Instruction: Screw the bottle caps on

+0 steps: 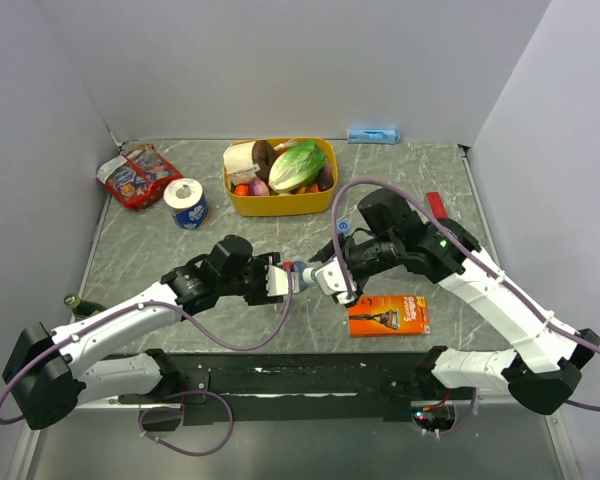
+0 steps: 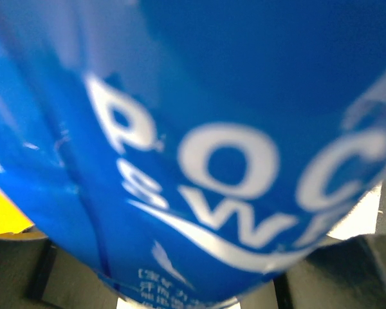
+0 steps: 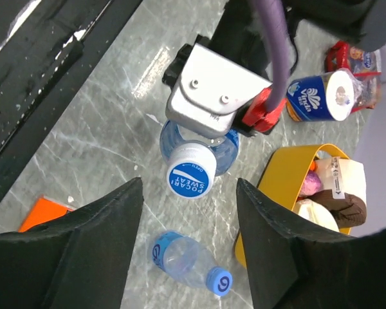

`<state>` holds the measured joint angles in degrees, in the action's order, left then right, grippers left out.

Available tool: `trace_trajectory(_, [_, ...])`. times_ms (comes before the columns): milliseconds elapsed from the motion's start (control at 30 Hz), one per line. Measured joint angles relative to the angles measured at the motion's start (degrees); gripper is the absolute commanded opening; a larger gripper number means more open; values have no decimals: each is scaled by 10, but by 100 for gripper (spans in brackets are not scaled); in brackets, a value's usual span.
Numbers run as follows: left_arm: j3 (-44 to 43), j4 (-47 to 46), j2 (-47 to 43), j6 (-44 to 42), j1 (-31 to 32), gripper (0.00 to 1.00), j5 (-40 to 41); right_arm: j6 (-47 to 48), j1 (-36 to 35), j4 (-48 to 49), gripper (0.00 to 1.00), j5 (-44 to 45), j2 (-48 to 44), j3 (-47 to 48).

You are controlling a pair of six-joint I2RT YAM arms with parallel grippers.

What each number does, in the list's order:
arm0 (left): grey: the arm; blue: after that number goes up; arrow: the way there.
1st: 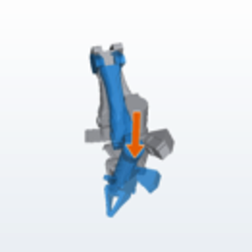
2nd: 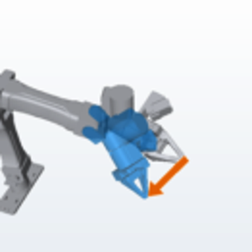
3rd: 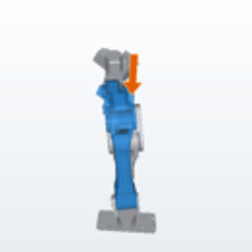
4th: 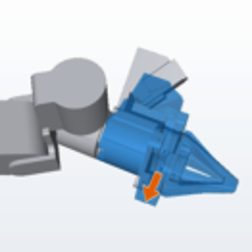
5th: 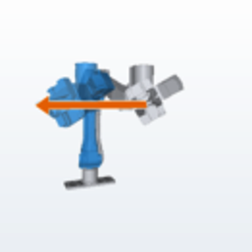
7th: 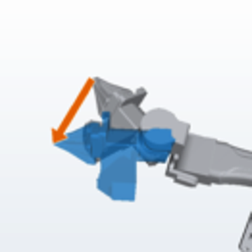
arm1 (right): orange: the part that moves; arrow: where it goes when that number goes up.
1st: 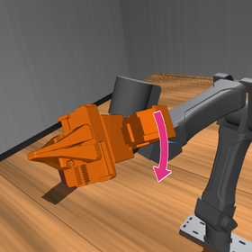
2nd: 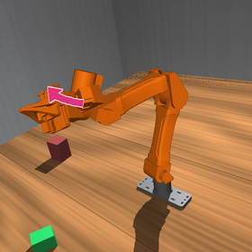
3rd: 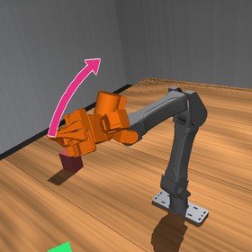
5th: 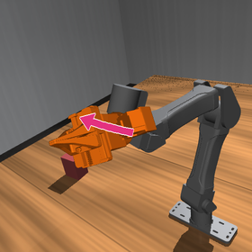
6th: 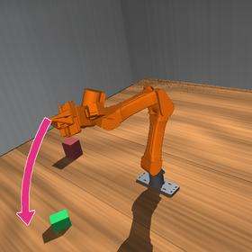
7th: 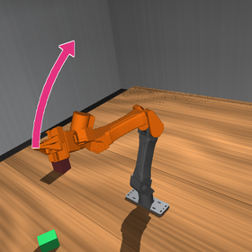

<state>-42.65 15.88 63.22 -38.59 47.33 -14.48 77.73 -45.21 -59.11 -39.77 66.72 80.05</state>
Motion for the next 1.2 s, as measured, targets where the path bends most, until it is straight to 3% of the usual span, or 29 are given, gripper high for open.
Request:
trace_trajectory(567, [0,-1,-12,-10,0,1,-12,14,-23,18,52,13,11,0])
trace_trajectory(667, [0,-1,-12,-10,0,1,-13,8,-29,23,45,11,11,0])
trace_trajectory(867, [0,-1,-13,-2,-2,1,-17,-23,-33,31,12,12,12,-2])
trace_trajectory(900, [0,-1,-12,1,-2,1,-17,-33,-33,36,0,12,12,-3])
trace_trajectory(1033, [0,-3,-12,28,-3,1,3,-116,-31,82,0,26,9,-17])
trace_trajectory(1200, [3,-54,-10,86,-4,1,83,-328,-11,164,0,72,27,-4])
